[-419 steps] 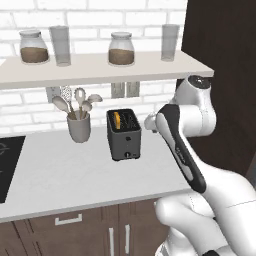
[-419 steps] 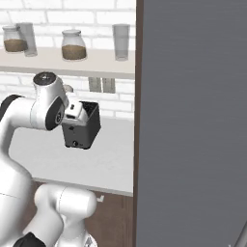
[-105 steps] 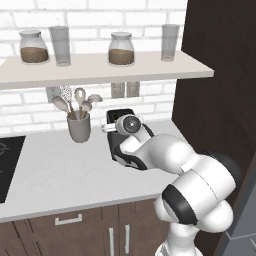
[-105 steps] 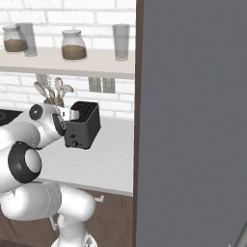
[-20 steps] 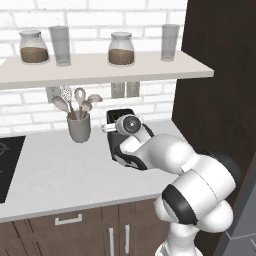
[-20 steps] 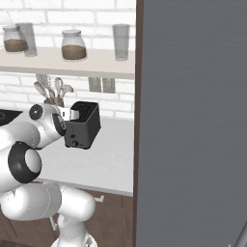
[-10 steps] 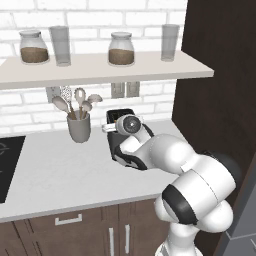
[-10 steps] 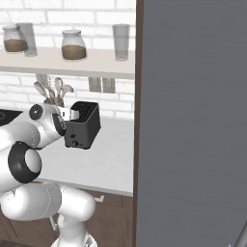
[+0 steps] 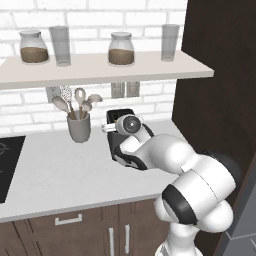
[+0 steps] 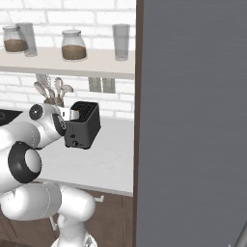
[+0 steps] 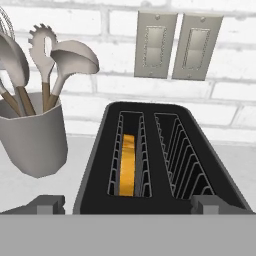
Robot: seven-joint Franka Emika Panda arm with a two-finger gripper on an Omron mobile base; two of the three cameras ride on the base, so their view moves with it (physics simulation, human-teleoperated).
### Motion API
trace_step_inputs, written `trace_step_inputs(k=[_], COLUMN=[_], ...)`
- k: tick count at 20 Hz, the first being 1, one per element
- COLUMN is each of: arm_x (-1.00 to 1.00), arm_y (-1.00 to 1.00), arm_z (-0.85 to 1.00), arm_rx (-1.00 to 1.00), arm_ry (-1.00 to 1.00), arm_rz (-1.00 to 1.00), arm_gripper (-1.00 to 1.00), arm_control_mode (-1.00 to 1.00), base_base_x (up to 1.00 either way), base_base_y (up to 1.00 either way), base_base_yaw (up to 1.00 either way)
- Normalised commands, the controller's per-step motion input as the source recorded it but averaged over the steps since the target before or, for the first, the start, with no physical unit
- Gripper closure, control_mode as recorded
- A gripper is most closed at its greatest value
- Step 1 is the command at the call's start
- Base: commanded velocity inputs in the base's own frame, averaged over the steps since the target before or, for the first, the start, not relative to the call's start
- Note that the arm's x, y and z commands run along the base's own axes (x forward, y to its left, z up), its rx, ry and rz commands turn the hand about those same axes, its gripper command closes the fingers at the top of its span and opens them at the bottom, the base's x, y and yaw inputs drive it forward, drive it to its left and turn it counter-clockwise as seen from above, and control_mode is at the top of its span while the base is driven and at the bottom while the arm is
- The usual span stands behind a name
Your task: Start the toaster. Once the lever pops up, take the bread to the plate on the dining counter.
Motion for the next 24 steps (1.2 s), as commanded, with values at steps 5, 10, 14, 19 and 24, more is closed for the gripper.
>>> trace_step_inputs(k=[5,10,14,19,24], arm_x=[0.0,0.0,0.0,0.0,0.0], arm_y=[0.0,0.0,0.0,0.0,0.0], arm_z=[0.0,0.0,0.0,0.0,0.0], arm_rx=[0.0,0.0,0.0,0.0,0.0], arm_ry=[0.0,0.0,0.0,0.0,0.0], arm_rz=[0.0,0.0,0.0,0.0,0.0], arm_gripper=[-1.0,-1.0,-1.0,-1.0,-1.0], arm_control_mode=[-1.0,-1.0,-1.0,-1.0,-1.0], base_base_x=[0.0,0.0,0.0,0.0,0.0], base_base_y=[0.0,0.0,0.0,0.0,0.0], base_base_yaw=[0.0,0.0,0.0,0.0,0.0])
